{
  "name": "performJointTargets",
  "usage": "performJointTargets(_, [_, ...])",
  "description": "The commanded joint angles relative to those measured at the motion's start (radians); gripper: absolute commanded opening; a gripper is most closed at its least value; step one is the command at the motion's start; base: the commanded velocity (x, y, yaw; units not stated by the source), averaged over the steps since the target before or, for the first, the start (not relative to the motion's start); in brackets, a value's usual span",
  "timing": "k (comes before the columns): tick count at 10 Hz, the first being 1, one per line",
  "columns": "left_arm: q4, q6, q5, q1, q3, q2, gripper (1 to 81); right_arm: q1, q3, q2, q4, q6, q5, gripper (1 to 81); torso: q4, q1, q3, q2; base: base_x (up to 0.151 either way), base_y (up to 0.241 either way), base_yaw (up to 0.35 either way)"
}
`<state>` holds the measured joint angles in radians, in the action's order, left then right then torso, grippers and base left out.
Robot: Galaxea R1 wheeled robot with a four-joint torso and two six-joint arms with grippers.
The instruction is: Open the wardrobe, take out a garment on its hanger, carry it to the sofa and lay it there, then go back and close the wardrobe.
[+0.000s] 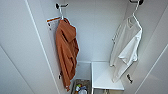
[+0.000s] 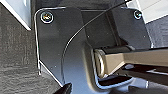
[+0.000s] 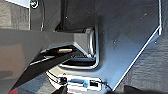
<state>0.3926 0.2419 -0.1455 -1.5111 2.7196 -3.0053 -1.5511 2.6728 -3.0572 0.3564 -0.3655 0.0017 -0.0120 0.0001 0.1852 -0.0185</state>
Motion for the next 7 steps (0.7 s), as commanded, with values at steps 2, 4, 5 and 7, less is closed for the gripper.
performJointTargets(2, [0.008,0.002,0.05,0.024,0.0,0.006,81.1,0.027,-0.001,-0.002,0.004,0.004,-0.054,81.1,0.0,0.0,0.0,0.0,0.099,0.0,0.0])
performJointTargets(4, [0.008,0.002,0.05,0.024,0.0,0.006,81.1,0.028,-0.002,-0.004,0.004,0.004,-0.054,81.1,0.0,0.0,0.0,0.0,0.099,0.0,0.0])
performJointTargets(5, [0.008,0.002,0.05,0.021,0.0,0.008,81.1,0.028,0.001,-0.004,0.003,0.002,-0.054,81.1,0.0,0.0,0.0,0.0,0.099,0.0,0.0])
performJointTargets(7, [0.009,0.002,0.05,0.024,0.0,0.006,81.1,0.028,0.001,-0.005,0.004,0.002,-0.055,81.1,0.0,0.0,0.0,0.0,0.099,0.0,0.0])
